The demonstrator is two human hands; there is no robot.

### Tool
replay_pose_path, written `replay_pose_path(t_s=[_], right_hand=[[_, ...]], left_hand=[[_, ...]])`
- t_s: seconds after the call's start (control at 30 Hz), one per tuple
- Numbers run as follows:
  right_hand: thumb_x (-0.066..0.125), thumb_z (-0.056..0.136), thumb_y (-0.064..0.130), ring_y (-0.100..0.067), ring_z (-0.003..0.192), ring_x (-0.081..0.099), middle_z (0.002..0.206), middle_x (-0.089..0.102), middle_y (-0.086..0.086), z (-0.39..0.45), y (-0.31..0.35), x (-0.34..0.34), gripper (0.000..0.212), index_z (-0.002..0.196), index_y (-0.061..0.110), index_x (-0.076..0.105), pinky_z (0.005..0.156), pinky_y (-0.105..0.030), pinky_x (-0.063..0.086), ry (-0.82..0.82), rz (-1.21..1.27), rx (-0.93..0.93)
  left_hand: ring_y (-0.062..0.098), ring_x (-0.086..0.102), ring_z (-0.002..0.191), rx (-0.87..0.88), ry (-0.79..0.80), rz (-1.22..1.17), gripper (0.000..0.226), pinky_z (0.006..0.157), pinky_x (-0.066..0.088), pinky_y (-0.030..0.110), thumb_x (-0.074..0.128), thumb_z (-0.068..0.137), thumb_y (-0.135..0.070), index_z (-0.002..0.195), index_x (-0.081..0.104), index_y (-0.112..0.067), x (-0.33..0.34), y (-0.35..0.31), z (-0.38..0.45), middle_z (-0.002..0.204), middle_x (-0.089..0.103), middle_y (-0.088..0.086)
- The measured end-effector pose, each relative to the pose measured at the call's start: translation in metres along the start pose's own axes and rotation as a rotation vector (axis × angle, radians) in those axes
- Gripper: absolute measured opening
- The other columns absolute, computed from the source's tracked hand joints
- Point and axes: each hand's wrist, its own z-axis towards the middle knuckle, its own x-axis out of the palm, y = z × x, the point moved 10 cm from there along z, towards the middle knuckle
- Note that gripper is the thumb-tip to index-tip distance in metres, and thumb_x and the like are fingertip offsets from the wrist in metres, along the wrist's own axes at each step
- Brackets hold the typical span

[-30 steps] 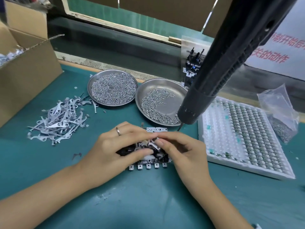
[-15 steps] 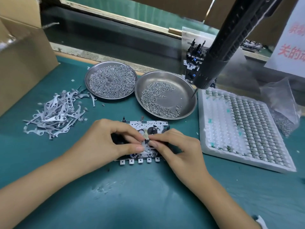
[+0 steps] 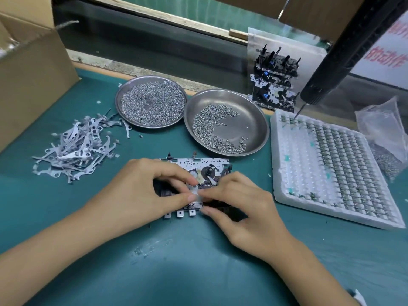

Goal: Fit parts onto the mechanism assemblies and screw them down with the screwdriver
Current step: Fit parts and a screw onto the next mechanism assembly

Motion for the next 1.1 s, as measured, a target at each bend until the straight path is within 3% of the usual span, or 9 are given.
replay_pose_path(t_s=[0.13, 0.27, 0.57, 0.67, 0.8, 0.9, 1.0, 1.1], right_hand=[[0.07, 0.082, 0.008, -0.019, 0.08, 0.057, 0.086, 0.065, -0.006, -0.005, 0.004, 0.0, 0.011, 0.091, 0.002, 0.074, 0.077, -0.022, 0.047, -0.064, -0.103, -0.013], [0.068, 0.082, 0.006, -0.021, 0.078, 0.055, 0.084, 0.064, -0.007, -0.009, 0.003, 0.002, 0.007, 0.08, 0.0, 0.072, 0.074, -0.022, 0.044, -0.12, -0.149, 0.045], [0.063, 0.081, -0.003, -0.028, 0.073, 0.056, 0.083, 0.063, -0.011, -0.011, 0.01, 0.008, 0.006, 0.078, -0.004, 0.068, 0.07, -0.028, 0.044, -0.177, -0.24, 0.07], [0.065, 0.079, -0.003, -0.026, 0.074, 0.056, 0.081, 0.063, -0.01, -0.01, 0.007, 0.007, 0.004, 0.077, -0.003, 0.069, 0.07, -0.026, 0.045, -0.184, -0.216, 0.089], [0.068, 0.08, 0.003, -0.014, 0.079, 0.058, 0.083, 0.064, -0.005, -0.009, -0.005, -0.004, 0.004, 0.079, 0.002, 0.071, 0.074, -0.013, 0.042, -0.222, -0.028, 0.172], [0.063, 0.086, 0.007, -0.014, 0.079, 0.061, 0.083, 0.065, -0.004, -0.011, -0.012, -0.018, 0.011, 0.081, 0.002, 0.071, 0.072, -0.019, 0.046, -0.321, 0.078, 0.228], [0.061, 0.087, 0.01, -0.01, 0.08, 0.06, 0.082, 0.066, -0.002, -0.013, -0.02, -0.026, 0.014, 0.082, 0.001, 0.071, 0.074, -0.019, 0.046, -0.394, 0.129, 0.293], [0.061, 0.088, 0.008, -0.01, 0.08, 0.06, 0.082, 0.066, -0.002, -0.013, -0.02, -0.029, 0.012, 0.083, 0.002, 0.07, 0.075, -0.02, 0.046, -0.417, 0.131, 0.293]], left_hand=[[0.0, 0.066, 0.069, -0.004, -0.015, 0.015, 0.022, 0.069, 0.043, 0.003, 0.082, 0.068, -0.017, 0.078, 0.072, -0.035, -0.001, -0.001, -0.002, 0.067, 0.07, -0.017], [-0.001, 0.061, 0.053, 0.004, 0.013, -0.003, 0.02, 0.065, 0.046, 0.008, 0.081, 0.07, -0.013, 0.076, 0.073, -0.03, 0.003, -0.002, -0.001, 0.064, 0.071, -0.014], [0.002, 0.057, 0.047, -0.009, 0.059, -0.031, 0.021, 0.057, 0.045, 0.01, 0.08, 0.071, -0.011, 0.067, 0.071, -0.029, 0.006, 0.003, 0.002, 0.062, 0.07, -0.006], [0.004, 0.059, 0.052, -0.015, 0.068, -0.023, 0.021, 0.059, 0.045, 0.009, 0.081, 0.071, -0.014, 0.073, 0.071, -0.032, 0.006, 0.004, 0.002, 0.064, 0.071, -0.008], [-0.003, 0.059, 0.052, -0.019, 0.08, -0.032, 0.02, 0.062, 0.047, 0.009, 0.081, 0.071, -0.019, 0.079, 0.072, -0.035, 0.004, 0.004, 0.004, 0.069, 0.072, -0.011], [-0.006, 0.06, 0.056, 0.006, 0.069, -0.02, 0.022, 0.063, 0.046, 0.008, 0.082, 0.069, -0.02, 0.082, 0.072, -0.034, 0.003, 0.002, 0.004, 0.07, 0.073, -0.013], [-0.002, 0.066, 0.073, 0.072, 0.06, 0.01, 0.025, 0.073, 0.047, 0.007, 0.083, 0.065, -0.022, 0.085, 0.073, -0.033, 0.003, -0.004, 0.004, 0.076, 0.072, -0.015], [0.001, 0.064, 0.082, 0.161, 0.018, 0.08, 0.027, 0.075, 0.043, 0.006, 0.081, 0.061, -0.035, 0.087, 0.074, -0.033, -0.004, -0.014, 0.006, 0.086, 0.069, -0.017]])
